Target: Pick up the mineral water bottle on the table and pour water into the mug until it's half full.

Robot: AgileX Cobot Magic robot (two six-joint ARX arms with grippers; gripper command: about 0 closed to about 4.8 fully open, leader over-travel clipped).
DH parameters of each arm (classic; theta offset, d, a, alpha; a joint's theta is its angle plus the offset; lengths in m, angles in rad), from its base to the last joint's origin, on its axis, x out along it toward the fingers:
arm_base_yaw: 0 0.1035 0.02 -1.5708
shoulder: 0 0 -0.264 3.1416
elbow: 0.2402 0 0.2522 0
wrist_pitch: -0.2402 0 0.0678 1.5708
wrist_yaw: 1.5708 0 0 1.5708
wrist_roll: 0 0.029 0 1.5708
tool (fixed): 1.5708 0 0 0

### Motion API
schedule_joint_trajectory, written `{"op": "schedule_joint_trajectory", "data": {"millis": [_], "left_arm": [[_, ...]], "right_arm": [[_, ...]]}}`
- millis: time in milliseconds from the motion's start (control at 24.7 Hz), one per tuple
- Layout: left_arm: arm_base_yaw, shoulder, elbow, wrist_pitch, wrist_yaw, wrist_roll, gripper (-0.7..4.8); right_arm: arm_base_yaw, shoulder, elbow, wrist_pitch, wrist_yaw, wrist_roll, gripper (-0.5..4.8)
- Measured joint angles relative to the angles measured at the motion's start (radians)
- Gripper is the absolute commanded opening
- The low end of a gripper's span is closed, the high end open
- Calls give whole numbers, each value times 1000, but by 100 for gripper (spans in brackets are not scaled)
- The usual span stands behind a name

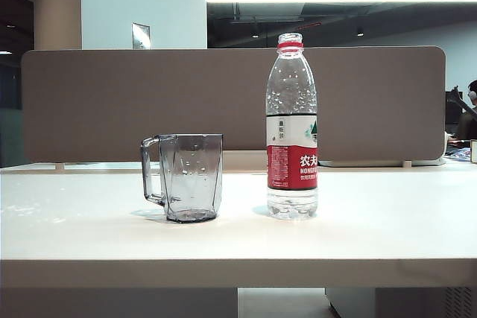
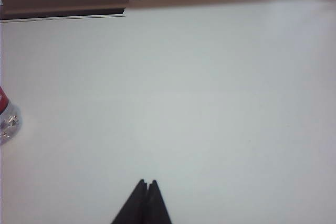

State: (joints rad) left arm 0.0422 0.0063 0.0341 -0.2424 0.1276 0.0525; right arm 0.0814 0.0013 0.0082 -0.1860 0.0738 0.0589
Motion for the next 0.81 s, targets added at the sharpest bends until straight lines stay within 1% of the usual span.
{"op": "schedule_joint_trajectory", "data": {"millis": [404, 526, 647, 728, 768, 809], "left_arm": [[0, 2, 0, 0, 0, 0, -5], [-5, 70, 14, -11, -1, 0, -5], [-68, 186, 83, -74, -12, 0, -5], [-130, 240, 143, -113, -13, 0, -5], [-193, 285, 202, -164, -17, 0, -5], [-234, 317, 239, -192, -16, 0, -5]], "right_arm": [[0, 0, 0, 0, 0, 0, -5], [0, 0, 0, 0, 0, 0, -5], [0, 0, 0, 0, -14, 1, -5], [0, 0, 0, -1, -50, 28, -5], [0, 0, 0, -1, -76, 71, -4], [0, 0, 0, -1, -87, 97, -3]]}}
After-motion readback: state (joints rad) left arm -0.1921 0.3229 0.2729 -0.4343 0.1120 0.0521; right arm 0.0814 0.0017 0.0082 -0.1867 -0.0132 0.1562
